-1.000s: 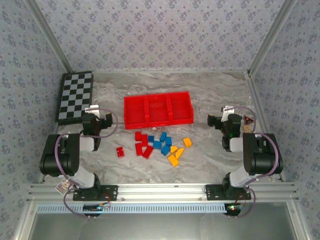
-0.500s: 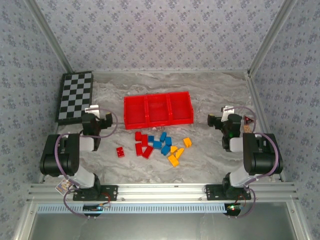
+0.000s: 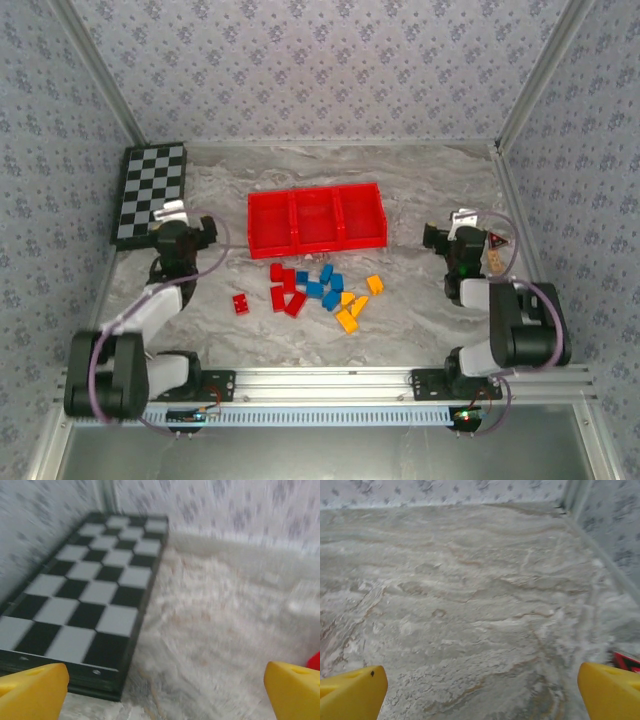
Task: Sort the legos into containers by color
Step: Pick up the lego from the center of the table.
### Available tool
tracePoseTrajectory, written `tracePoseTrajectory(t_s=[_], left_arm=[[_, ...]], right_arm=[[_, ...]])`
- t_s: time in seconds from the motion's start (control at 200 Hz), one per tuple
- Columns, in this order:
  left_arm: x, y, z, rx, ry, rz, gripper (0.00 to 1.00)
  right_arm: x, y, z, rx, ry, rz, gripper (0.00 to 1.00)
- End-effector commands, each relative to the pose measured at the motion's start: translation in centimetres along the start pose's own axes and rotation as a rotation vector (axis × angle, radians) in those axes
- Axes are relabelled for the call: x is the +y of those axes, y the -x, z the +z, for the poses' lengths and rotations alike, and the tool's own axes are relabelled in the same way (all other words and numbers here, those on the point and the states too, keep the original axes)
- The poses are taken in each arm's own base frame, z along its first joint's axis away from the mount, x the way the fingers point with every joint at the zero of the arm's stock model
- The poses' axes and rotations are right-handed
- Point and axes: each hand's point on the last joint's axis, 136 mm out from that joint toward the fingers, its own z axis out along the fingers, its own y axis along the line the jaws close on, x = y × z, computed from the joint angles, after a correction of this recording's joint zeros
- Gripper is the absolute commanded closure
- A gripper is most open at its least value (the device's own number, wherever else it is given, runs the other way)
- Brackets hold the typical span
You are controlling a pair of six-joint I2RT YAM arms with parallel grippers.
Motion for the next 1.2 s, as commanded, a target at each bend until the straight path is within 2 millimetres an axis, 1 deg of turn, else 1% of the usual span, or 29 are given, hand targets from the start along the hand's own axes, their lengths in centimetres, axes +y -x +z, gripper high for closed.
tracePoseTrajectory(t_s=[0.0, 0.005, 0.025, 0.06, 0.12, 0.17, 0.2, 0.205, 0.25, 0.255, 0.28, 0.345, 0.38, 0.4, 0.455, 0.505, 0.525, 0.555, 0.56, 0.635, 0.655, 0.67, 0.725, 0.78, 0.83, 0.97, 1.034, 1.119, 1.194], left_arm=[[1.8, 1.1, -3.6, 0.000, 0.055, -0.195, 0.00], [1.8, 1.2, -3.8, -0.003, 0.055, -0.205, 0.00], [2.0, 1.5, -4.4, -0.006, 0.055, -0.237, 0.00], [2.2, 2.2, -5.6, -0.006, 0.048, -0.277, 0.00], [2.1, 3.2, -7.6, 0.012, 0.027, -0.301, 0.00], [1.8, 4.0, -9.1, 0.036, -0.001, -0.292, 0.00], [1.5, 4.5, -10.0, 0.051, -0.023, -0.283, 0.00], [1.5, 4.4, -10.1, 0.061, -0.024, -0.279, 0.00], [0.8, 4.8, -11.3, 0.106, -0.068, -0.252, 0.00], [0.8, 4.8, -11.4, 0.112, -0.071, -0.249, 0.00], [0.4, 4.9, -11.9, 0.141, -0.093, -0.230, 0.00], [-0.6, 4.4, -13.1, 0.239, -0.149, -0.189, 0.00], [-1.1, 3.9, -13.7, 0.296, -0.181, -0.169, 0.00], [-1.4, 3.1, -14.1, 0.348, -0.197, -0.155, 0.00], [-2.1, 1.5, -14.9, 0.444, -0.243, -0.141, 0.00], [-2.9, 0.1, -15.6, 0.519, -0.291, -0.140, 0.00], [-3.2, -0.4, -15.9, 0.542, -0.313, -0.142, 0.00], [-3.7, -1.2, -16.3, 0.571, -0.343, -0.144, 0.00], [-3.8, -1.3, -16.4, 0.577, -0.350, -0.144, 0.00], [-4.5, -2.6, -17.2, 0.615, -0.405, -0.136, 0.00], [-4.6, -2.6, -17.4, 0.612, -0.412, -0.129, 0.00], [-4.8, -2.6, -17.5, 0.608, -0.423, -0.123, 0.00], [-5.5, -2.3, -17.9, 0.589, -0.464, -0.101, 0.00], [-5.8, -2.5, -17.9, 0.583, -0.481, -0.091, 0.00], [-5.8, -2.9, -17.8, 0.589, -0.482, -0.090, 0.00], [-6.4, -3.2, -17.9, 0.597, -0.511, -0.082, 0.00], [-6.5, -3.2, -17.9, 0.587, -0.522, -0.066, 0.00], [-6.3, -3.2, -17.8, 0.571, -0.507, -0.059, 0.00], [-6.2, -3.1, -17.9, 0.561, -0.507, -0.055, 0.00]], right_arm=[[-3.3, 1.3, -2.3, 0.047, -0.158, 0.203, 0.00], [-3.6, 1.5, -2.4, 0.043, -0.167, 0.228, 0.00], [-4.5, 0.9, -3.0, 0.079, -0.206, 0.319, 0.00], [-5.4, 0.9, -3.7, 0.108, -0.215, 0.452, 0.00], [-4.7, 1.6, -4.2, 0.154, -0.069, 0.572, 0.00], [-4.6, 2.7, -4.8, 0.166, -0.013, 0.628, 0.00], [-4.0, 3.3, -5.3, 0.196, 0.032, 0.642, 0.00], [-3.8, 3.2, -5.4, 0.203, 0.040, 0.644, 0.00], [-2.5, 4.5, -6.0, 0.240, 0.121, 0.640, 0.00], [-2.3, 4.3, -6.1, 0.253, 0.127, 0.640, 0.00], [-1.5, 4.7, -6.6, 0.284, 0.160, 0.634, 0.00], [0.6, 5.2, -7.7, 0.366, 0.253, 0.617, 0.00], [1.7, 4.8, -8.3, 0.429, 0.275, 0.602, 0.00], [2.1, 4.6, -8.6, 0.453, 0.282, 0.592, 0.00], [3.7, 3.5, -9.6, 0.546, 0.304, 0.560, 0.00], [4.9, 2.1, -10.5, 0.639, 0.300, 0.529, 0.00], [5.7, 1.0, -11.1, 0.693, 0.299, 0.510, 0.00], [6.4, 0.3, -11.6, 0.734, 0.297, 0.488, 0.00], [6.6, -0.1, -11.9, 0.752, 0.292, 0.478, 0.00], [8.2, -2.6, -13.2, 0.850, 0.254, 0.402, 0.00], [8.8, -3.3, -13.6, 0.874, 0.252, 0.372, 0.00], [9.0, -3.5, -13.7, 0.882, 0.251, 0.364, 0.00], [10.7, -4.7, -14.6, 0.921, 0.268, 0.296, 0.00], [11.7, -5.3, -15.0, 0.935, 0.279, 0.249, 0.00], [12.2, -5.9, -15.2, 0.950, 0.273, 0.205, 0.00], [13.2, -7.1, -15.1, 1.019, 0.247, 0.100, 0.03], [14.1, -7.5, -15.0, 1.039, 0.264, 0.026, 0.06], [14.9, -7.7, -14.8, 1.050, 0.250, -0.077, 0.08], [16.1, -7.8, -14.6, 1.061, 0.275, -0.131, 0.15]])
